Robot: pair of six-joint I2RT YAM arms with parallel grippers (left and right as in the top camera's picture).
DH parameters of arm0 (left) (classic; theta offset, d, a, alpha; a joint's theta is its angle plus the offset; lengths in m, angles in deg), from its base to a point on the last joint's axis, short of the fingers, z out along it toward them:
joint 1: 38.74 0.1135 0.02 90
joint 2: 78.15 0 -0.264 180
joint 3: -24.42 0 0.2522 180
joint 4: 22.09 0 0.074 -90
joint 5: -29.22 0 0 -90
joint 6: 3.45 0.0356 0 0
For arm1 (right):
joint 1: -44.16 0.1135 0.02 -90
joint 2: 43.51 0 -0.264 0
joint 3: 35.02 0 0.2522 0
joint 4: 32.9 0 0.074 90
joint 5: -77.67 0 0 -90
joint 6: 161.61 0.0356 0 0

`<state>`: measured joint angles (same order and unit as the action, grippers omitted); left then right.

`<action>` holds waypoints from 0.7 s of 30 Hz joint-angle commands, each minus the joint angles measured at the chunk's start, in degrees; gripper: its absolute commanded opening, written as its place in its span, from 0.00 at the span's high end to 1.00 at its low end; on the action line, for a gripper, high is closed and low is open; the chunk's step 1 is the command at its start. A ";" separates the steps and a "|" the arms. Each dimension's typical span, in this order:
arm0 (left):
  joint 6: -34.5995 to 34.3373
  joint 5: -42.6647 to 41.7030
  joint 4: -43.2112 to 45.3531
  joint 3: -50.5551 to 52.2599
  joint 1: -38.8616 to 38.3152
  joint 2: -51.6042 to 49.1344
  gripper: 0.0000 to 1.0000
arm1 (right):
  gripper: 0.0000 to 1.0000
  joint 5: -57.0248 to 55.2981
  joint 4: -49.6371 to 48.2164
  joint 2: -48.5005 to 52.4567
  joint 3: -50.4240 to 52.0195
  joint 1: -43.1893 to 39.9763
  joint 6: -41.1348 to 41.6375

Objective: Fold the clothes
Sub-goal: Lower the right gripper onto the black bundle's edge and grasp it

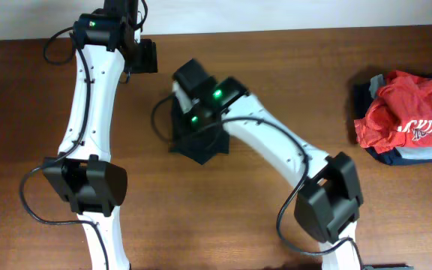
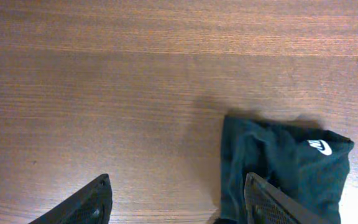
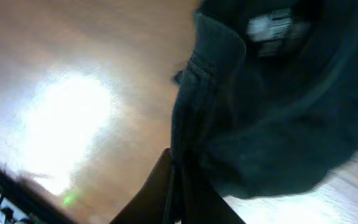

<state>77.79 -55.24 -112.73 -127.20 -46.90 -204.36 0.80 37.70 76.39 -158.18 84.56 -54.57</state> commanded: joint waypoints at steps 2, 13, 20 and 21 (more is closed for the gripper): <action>0.74 0.28 0.33 -0.83 0.09 0.33 0.32 | 0.91 -0.07 -0.52 2.78 -1.03 3.37 -0.66; 0.74 1.55 0.33 -0.83 0.09 0.33 0.32 | 0.25 0.37 -0.55 4.46 -1.14 6.14 -0.70; 0.74 1.25 -0.44 -0.81 0.09 0.33 0.33 | 0.24 1.29 1.09 2.14 -3.39 1.49 -0.68; 0.74 1.22 -0.98 -0.72 0.09 0.33 0.32 | 0.23 1.51 1.55 1.88 -3.93 0.11 -0.48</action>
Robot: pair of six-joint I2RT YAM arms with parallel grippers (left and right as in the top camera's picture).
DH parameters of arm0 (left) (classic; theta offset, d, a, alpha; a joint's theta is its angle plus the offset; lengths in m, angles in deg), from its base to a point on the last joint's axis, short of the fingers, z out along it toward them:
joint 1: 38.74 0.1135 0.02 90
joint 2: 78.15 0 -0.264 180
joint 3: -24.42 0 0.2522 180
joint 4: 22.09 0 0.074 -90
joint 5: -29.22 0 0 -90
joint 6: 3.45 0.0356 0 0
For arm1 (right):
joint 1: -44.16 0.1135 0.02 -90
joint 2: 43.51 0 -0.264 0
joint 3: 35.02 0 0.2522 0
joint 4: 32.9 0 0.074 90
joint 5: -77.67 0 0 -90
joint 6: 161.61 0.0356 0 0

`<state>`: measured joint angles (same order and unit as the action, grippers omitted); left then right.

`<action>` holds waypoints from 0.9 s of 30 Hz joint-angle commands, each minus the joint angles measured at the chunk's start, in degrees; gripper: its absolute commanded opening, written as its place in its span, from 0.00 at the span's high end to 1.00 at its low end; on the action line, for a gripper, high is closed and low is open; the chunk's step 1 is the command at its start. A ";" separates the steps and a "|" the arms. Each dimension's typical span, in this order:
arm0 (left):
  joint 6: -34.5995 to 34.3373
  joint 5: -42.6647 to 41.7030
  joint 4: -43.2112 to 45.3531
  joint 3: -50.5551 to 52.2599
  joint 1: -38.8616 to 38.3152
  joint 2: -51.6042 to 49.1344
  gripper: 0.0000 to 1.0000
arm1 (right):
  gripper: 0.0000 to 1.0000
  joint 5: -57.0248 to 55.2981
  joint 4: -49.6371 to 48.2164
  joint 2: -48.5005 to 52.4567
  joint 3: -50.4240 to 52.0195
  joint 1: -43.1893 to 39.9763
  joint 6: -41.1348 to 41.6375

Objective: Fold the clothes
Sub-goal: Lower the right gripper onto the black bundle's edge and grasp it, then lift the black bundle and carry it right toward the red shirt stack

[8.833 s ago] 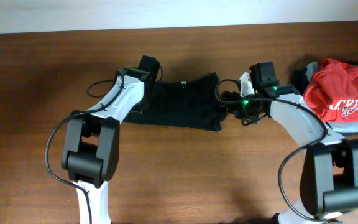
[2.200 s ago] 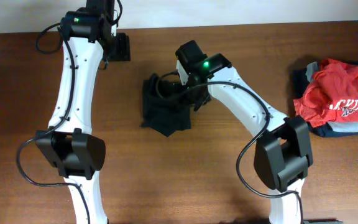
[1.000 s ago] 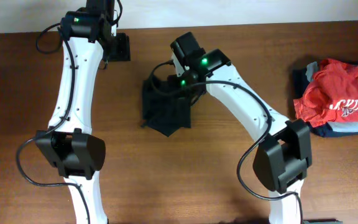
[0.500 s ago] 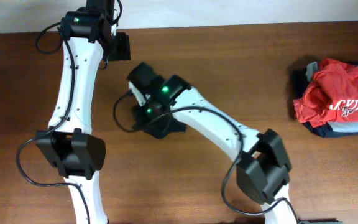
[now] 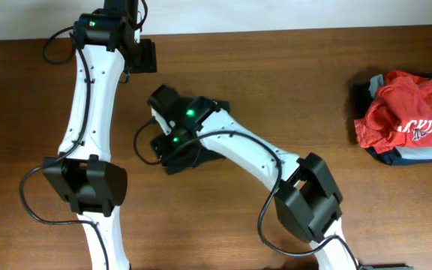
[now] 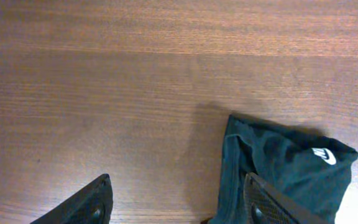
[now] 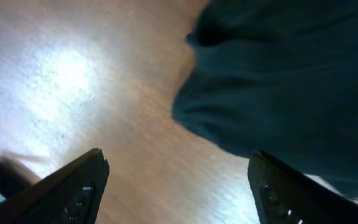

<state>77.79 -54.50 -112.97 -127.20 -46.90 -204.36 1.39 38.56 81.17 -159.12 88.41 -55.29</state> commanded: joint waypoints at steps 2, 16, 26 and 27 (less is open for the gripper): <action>0.72 0.33 -1.81 -0.09 0.09 0.33 0.33 | 0.20 1.73 1.44 -3.26 -3.52 -6.78 0.22; 0.76 -0.96 5.33 16.26 0.09 0.33 0.33 | 0.11 18.45 -2.49 -2.10 8.22 -25.99 -7.10; 1.40 -0.96 7.72 17.14 0.85 0.33 0.33 | 0.09 27.04 -25.88 -2.10 28.35 -26.69 -3.02; 1.40 -0.94 7.74 17.14 0.96 0.33 0.33 | 0.09 27.02 -27.65 -2.10 29.38 -26.62 -2.12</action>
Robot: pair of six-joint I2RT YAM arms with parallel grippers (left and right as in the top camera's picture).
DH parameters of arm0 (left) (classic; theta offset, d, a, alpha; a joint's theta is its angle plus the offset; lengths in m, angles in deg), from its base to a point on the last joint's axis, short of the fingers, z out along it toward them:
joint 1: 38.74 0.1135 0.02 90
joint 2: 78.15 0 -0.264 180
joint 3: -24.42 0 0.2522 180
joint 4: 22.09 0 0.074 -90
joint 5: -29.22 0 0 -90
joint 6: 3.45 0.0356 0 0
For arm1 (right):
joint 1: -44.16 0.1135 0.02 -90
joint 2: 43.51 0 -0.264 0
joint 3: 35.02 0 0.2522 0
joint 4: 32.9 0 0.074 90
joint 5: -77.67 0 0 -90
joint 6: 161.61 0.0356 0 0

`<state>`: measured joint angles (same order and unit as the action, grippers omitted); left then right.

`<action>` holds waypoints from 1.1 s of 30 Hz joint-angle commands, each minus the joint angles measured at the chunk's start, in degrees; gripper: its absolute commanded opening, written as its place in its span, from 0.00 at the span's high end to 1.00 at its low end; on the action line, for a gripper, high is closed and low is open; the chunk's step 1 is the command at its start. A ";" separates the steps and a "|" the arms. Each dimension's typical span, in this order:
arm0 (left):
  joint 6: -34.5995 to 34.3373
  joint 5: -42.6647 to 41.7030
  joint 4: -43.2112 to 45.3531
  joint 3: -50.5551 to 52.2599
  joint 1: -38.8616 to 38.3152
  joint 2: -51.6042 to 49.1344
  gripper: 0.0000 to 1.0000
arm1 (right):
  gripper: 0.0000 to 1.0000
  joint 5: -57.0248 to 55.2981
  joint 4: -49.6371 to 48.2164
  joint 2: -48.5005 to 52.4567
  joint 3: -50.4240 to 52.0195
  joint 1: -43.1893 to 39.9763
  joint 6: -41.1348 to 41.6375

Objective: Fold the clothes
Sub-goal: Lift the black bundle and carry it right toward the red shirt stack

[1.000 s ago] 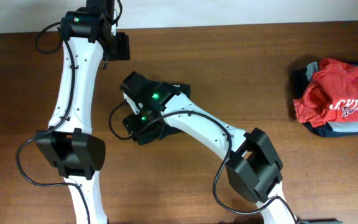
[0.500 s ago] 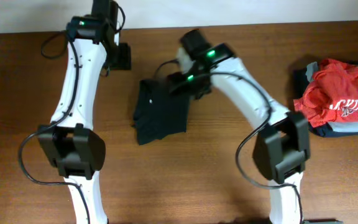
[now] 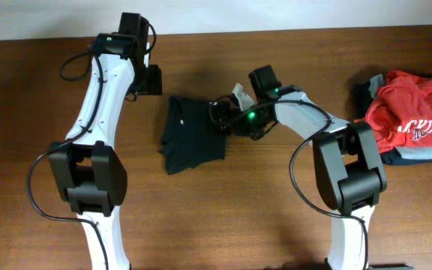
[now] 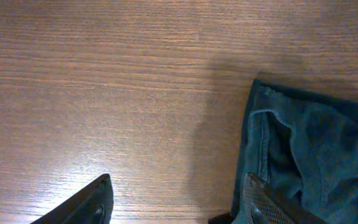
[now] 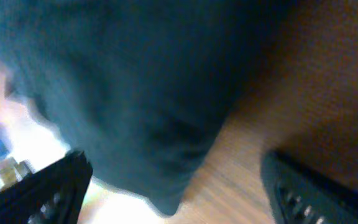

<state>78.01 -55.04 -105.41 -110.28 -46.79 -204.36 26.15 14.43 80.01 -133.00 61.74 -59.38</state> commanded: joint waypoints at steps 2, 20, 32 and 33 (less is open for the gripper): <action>1.18 -0.42 0.24 0.22 1.11 0.33 0.33 | 0.09 2.25 -8.81 -0.94 6.21 0.09 4.46; 1.16 -0.44 1.09 0.22 1.46 0.33 0.33 | 0.60 -11.41 -35.04 -0.90 15.78 12.46 28.81; 1.16 -0.39 1.09 0.22 1.46 0.33 0.33 | 0.96 -5.55 -37.22 -1.81 14.53 6.99 26.80; 1.18 -0.39 1.14 0.22 1.46 0.33 0.33 | 0.96 -4.70 -36.85 -2.40 14.16 6.19 25.88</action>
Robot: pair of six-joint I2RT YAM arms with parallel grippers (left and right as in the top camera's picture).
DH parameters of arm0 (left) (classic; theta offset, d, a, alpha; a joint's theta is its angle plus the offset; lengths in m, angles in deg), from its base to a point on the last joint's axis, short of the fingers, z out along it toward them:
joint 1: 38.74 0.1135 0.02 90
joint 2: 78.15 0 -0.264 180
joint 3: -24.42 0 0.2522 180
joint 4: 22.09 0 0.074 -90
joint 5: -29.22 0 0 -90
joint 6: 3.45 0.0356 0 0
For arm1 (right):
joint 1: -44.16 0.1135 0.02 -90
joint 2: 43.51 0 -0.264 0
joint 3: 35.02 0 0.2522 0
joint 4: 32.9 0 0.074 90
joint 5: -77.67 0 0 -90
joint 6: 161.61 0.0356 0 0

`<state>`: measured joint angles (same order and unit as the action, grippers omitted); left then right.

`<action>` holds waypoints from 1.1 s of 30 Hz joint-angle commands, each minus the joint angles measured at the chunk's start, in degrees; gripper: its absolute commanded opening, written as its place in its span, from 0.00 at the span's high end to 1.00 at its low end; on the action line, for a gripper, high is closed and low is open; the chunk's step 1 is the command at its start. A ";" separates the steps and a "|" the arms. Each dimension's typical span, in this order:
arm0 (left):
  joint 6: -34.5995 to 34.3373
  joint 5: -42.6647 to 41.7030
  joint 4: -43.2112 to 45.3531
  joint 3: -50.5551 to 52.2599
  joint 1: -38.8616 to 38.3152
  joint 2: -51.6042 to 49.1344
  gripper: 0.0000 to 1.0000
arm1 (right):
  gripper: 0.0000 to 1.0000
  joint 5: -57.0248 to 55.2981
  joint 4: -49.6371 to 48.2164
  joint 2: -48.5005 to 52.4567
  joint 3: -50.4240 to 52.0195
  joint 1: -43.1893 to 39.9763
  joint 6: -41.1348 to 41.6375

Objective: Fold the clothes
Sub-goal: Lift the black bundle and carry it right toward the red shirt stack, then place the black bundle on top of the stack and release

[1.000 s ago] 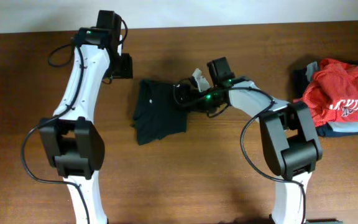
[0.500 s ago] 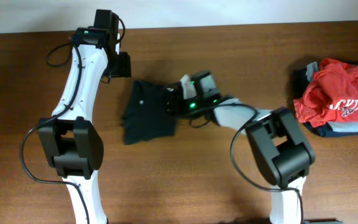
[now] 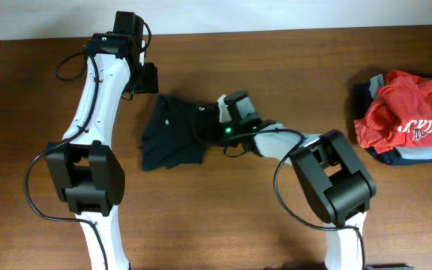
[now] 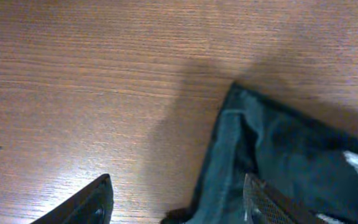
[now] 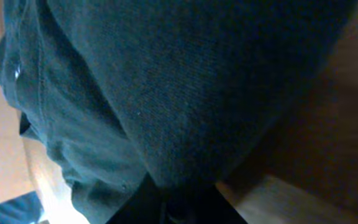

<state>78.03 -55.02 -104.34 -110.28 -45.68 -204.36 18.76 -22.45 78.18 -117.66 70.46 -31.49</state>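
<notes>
A dark green garment (image 3: 172, 135) with a small white logo lies crumpled on the wooden table (image 3: 291, 217), left of centre. My right gripper (image 3: 214, 127) is at its right edge, shut on a fold of the cloth (image 5: 166, 99), and the cloth fills the right wrist view. My left gripper (image 3: 145, 79) stands open at the garment's top-left corner. In the left wrist view the garment's hemmed edge (image 4: 225, 149) runs down between the open fingers (image 4: 98, 199).
A heap of clothes sits at the table's right edge, a red printed shirt (image 3: 411, 112) on top of dark blue ones (image 3: 396, 156). Both white arms reach in over the table's left half, and the far wall runs along the back.
My right gripper was open beside the garment's right edge and is now shut on it. The garment lies a little further left and more bunched. The left gripper has barely moved and stays open.
First my right gripper held the bunched garment at mid-table. Then it was open over the cloth, let go. Later the garment lay flatter, the right gripper open at its right edge and the left gripper open near its top-left corner. Now the right holds that edge.
</notes>
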 commanded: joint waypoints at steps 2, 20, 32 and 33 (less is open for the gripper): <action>1.14 -0.42 0.20 0.22 0.35 0.33 0.33 | 0.96 3.63 1.42 -2.49 -1.84 -4.22 -3.56; 1.14 -0.44 0.79 0.22 0.35 0.33 0.33 | 0.96 4.33 9.07 -18.27 -4.50 -18.29 -8.61; 1.11 -0.46 0.72 0.22 0.35 0.33 0.33 | 0.96 7.93 9.20 -18.27 -11.47 -25.42 -9.42; 1.11 -0.46 0.72 0.22 0.35 0.33 0.33 | 0.96 8.24 9.79 -18.27 -12.50 -26.16 -9.73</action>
<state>78.03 -55.02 -103.71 -110.28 -45.68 -204.36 24.07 -12.87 61.26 -125.99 46.62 -39.36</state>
